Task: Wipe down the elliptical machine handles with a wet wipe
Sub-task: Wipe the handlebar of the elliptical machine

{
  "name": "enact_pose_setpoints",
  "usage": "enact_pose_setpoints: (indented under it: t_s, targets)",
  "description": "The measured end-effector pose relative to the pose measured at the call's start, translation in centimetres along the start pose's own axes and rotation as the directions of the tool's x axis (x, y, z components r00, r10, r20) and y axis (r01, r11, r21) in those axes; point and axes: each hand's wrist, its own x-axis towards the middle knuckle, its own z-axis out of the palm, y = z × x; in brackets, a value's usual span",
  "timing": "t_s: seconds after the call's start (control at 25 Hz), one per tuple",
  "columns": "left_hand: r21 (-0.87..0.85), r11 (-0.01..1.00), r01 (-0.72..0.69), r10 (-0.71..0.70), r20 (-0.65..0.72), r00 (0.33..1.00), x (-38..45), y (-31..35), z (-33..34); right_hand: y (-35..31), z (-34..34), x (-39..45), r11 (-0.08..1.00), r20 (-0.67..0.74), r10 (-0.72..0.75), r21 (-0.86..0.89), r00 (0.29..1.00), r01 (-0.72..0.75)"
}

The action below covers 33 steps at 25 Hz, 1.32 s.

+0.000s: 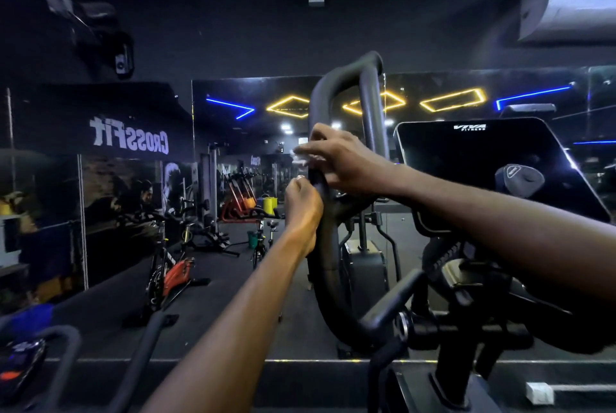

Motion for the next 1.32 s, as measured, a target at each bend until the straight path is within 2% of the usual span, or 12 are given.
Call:
enact_pose_setpoints:
  t_s: [0.08,0.2,0.36,0.48,0.6,0.64,0.76,0.88,0.92,1.04,1.2,1.32]
  targets:
    - [0.047,0.998,-0.045,0.046,-0.025,0.999,0.3,0.2,0.1,1.1,-0.6,0.2,0.999,-0.038,-0.036,0.009,0.999,0.036]
    - [0.075,0.995,-0.061,0.065,-0.049,0.997,1.3,0.8,0.3,2.1,-1.5,1.3,0.997,-0.128,0.072,0.02,0.989,-0.07]
    - [0.1,0.992,-0.075,0.081,-0.059,0.995,2.7,1.5,0.4,2.1,-0.8,1.4,0.992,-0.02,-0.045,-0.116,0.999,0.043]
    - [0.081,0.994,-0.08,0.083,-0.042,0.996,3.2,2.1,0.6,2.5,-1.8,2.7,0.987,-0.137,0.144,-0.054,0.98,-0.153]
    - [0.093,0.991,-0.093,0.093,0.0,0.996,3.6,2.3,0.7,2.4,-1.2,3.0,0.99,-0.044,0.061,-0.121,0.997,-0.066]
    - [0.096,0.991,-0.098,0.099,-0.006,0.995,3.7,2.5,0.6,2.9,-1.2,3.3,0.987,-0.059,0.083,-0.135,0.995,-0.091]
    - [0.054,0.996,-0.075,0.076,-0.005,0.997,4.2,2.4,0.7,3.2,-1.7,4.6,0.955,-0.166,0.275,-0.062,0.947,-0.289]
    - [0.075,0.992,-0.101,0.1,0.009,0.995,4.2,2.7,0.7,2.6,-1.1,4.6,0.989,-0.004,0.11,-0.098,0.994,-0.11]
    - [0.077,0.991,-0.108,0.108,0.005,0.994,4.4,2.9,0.7,3.1,-1.5,4.8,0.991,0.013,0.099,-0.092,0.995,-0.097]
    - [0.059,0.994,-0.095,0.096,-0.016,0.995,5.2,3.9,1.1,4.9,-3.4,6.5,0.954,-0.054,0.299,-0.015,0.953,-0.3]
    - [0.146,0.981,-0.126,0.135,-0.053,0.989,6.5,4.5,1.6,4.3,-3.1,5.3,0.993,0.084,0.113,-0.043,0.99,-0.109]
    - [0.101,0.988,-0.117,0.124,-0.064,0.99,6.8,4.8,1.6,5.4,-3.4,5.8,0.979,-0.073,0.2,-0.012,0.977,-0.201]
